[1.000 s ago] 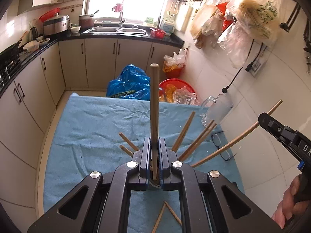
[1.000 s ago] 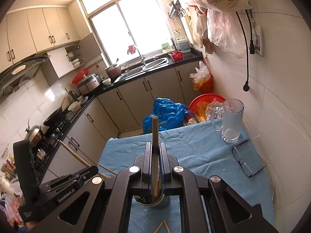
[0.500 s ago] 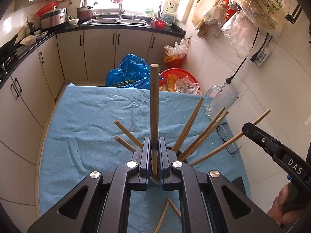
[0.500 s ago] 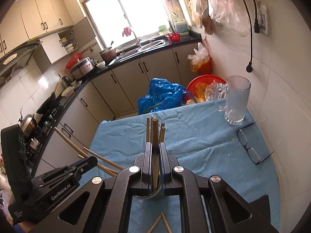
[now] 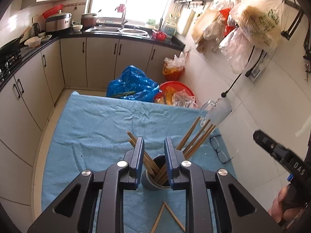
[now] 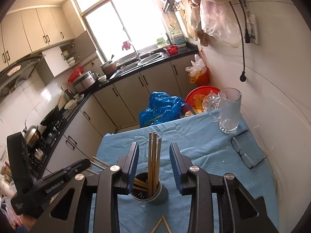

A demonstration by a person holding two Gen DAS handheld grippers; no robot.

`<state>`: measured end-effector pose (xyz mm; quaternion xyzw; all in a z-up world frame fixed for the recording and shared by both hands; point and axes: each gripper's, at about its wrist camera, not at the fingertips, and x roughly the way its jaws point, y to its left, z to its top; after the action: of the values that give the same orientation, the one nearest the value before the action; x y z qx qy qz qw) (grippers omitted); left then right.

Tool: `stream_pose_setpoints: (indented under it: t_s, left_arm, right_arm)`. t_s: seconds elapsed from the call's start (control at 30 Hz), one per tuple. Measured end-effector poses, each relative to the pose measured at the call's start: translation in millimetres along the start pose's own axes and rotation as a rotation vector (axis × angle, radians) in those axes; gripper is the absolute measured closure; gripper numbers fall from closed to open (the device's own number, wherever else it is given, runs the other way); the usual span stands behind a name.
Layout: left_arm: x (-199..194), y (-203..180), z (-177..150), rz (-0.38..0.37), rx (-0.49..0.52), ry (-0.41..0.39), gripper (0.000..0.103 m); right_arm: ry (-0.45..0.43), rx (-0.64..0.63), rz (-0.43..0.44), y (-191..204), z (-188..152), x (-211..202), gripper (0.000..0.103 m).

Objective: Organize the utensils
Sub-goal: 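Open the right tool into the cup while the left tool releases its chopstick, then move both tools down toward the two loose chopsticks on the towel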

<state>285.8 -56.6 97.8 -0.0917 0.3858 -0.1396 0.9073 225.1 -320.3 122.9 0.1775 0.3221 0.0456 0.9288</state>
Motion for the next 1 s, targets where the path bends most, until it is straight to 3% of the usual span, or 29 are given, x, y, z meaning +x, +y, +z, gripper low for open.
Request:
stream_pose_setpoints:
  t_s: [0.17, 0.53, 0.67, 1.0]
  left_arm:
    - [-17.6, -1.3, -3.1, -0.004, 0.005, -0.032, 0.078]
    - [-38.5, -1.9, -28.5, -0.008, 0.026, -0.024, 0.078]
    - [-41.0, 0.4, -50.2, -0.002, 0.039, 0.004, 0.073]
    - [-18.2, 10.6, -119.2, 0.026, 0.036, 0.143, 0.073]
  right_arm:
    - [0.022, 0.031, -0.009, -12.4, -12.2, -8.5, 0.065]
    - [0.136, 0.070, -0.022, -37.0, -66.0, -0.9, 0.065]
    - [0.190, 0.073, -0.024, -44.7, -90.0, 6.2, 0.065]
    - [0.301, 0.056, -0.048, -57.7, -141.4, 18.5, 0.065]
